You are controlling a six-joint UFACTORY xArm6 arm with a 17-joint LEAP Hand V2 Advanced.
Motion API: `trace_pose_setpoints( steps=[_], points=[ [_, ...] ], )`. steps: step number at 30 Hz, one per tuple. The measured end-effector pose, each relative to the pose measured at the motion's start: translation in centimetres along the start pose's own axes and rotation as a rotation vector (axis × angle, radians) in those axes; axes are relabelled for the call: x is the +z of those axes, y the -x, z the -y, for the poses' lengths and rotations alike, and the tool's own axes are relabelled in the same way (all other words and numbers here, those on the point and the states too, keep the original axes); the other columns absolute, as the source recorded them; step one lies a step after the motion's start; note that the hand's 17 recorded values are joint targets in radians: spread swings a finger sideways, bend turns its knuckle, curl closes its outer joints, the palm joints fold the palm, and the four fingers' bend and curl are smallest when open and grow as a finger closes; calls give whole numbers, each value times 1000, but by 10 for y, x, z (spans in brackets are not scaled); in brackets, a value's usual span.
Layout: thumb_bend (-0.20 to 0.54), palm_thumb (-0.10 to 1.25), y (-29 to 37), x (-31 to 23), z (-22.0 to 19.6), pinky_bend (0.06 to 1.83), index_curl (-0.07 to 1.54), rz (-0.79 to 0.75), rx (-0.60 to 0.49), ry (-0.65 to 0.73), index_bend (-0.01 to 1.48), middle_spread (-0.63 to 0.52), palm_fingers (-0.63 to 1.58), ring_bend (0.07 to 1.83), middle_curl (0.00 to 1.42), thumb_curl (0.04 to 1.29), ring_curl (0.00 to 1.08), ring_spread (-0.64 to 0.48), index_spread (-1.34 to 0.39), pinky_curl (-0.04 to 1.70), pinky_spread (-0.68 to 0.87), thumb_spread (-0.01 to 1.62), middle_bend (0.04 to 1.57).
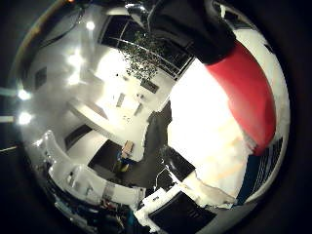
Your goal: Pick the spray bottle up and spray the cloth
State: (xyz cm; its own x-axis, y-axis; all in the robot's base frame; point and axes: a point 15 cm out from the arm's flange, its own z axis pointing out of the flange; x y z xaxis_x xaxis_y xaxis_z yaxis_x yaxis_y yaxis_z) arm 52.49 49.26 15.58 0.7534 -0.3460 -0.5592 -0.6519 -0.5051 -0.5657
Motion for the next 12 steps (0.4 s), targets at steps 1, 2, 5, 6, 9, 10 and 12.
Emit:
trace_pose_setpoints(
  steps=[1, 2, 5, 6, 9, 10, 12],
  points=[
    [-28, 574, -1, -1, 0, 493, 340, -1, 0, -1, 159, 97, 65, 576, 314, 363, 261, 175, -262, 560, 487, 997, 288],
    [-27, 574, -2, -2, 1, 494, 331, -2, 1, -3, 158, 99, 71, 568, 315, 359, 257, 176, -258, 545, 488, 996, 278],
    [-27, 576, -8, -8, 1, 498, 314, -9, 8, -9, 158, 109, 87, 550, 319, 351, 251, 177, -249, 509, 488, 995, 254],
    [-27, 576, -9, -10, 2, 500, 308, -11, 9, -11, 157, 111, 94, 543, 320, 348, 248, 178, -246, 494, 487, 995, 246],
    [-27, 573, -10, -21, 8, 496, 301, -11, 6, -23, 158, 113, 101, 533, 322, 341, 246, 178, -243, 470, 484, 999, 237],
    [-27, 573, -10, -24, 8, 490, 297, -5, 7, -22, 158, 114, 105, 528, 325, 339, 244, 178, -242, 457, 480, 999, 237],
    [-27, 573, -3, -32, 13, 491, 291, 10, 1, -25, 156, 115, 111, 522, 327, 336, 243, 179, -242, 438, 480, 1000, 229]
  ],
)
